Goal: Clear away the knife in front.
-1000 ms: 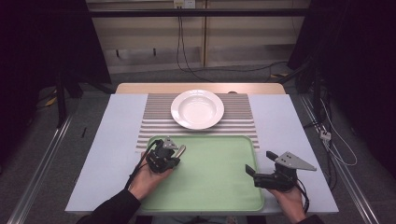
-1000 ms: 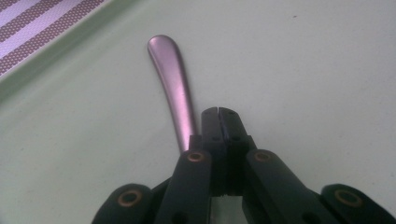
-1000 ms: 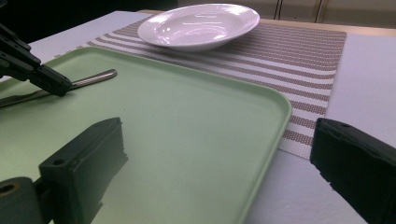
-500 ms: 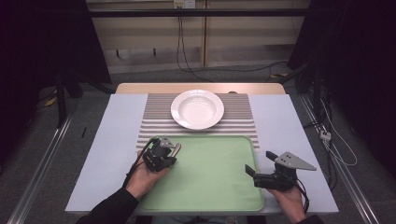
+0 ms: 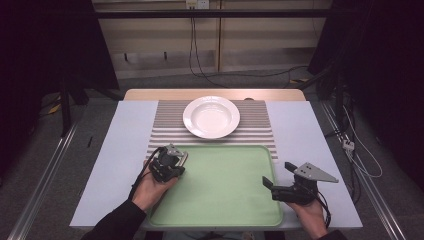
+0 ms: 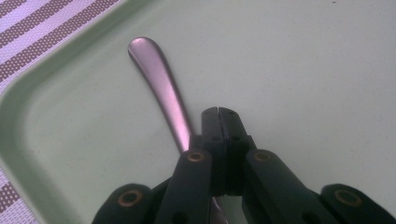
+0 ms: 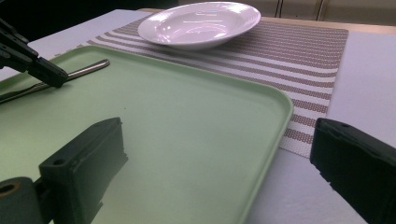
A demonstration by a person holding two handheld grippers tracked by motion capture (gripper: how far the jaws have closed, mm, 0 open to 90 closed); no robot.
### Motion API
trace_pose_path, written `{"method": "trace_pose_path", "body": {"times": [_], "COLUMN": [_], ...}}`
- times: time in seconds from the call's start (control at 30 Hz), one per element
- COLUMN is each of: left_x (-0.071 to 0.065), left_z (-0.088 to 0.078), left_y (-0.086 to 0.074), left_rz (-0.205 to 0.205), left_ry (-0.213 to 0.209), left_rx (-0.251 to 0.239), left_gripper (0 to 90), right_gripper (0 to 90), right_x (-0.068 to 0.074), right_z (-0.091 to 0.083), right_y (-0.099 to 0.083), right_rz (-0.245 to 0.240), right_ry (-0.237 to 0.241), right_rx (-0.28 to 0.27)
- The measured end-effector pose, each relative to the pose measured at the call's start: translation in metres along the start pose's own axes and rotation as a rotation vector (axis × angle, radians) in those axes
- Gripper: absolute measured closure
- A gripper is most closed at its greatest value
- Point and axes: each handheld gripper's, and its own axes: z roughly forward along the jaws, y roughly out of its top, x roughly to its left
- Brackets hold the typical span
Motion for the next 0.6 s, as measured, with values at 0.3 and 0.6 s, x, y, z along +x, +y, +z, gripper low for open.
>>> {"method": "trace_pose_path", "body": {"times": [0.3, 0.6], "left_x": [0.0054, 0.0104], "left_z": [-0.0015, -0.0026], "left_y": [-0.0017, -0.003], "left_rz": [-0.01, -0.022], "left_ry": [0.005, 0.023], "left_rx": [0.001, 0.006], "left_gripper": [90.0, 90.0], "right_gripper": [3.1, 3.1], "right_x": [-0.0001, 0.0], "right_z": [0.0001, 0.0004], "right_y": [0.0, 0.0], "right_rz": [0.0, 0.0], "right_ry": [-0.001, -0.001], "right_rx": [0.0, 0.001]}}
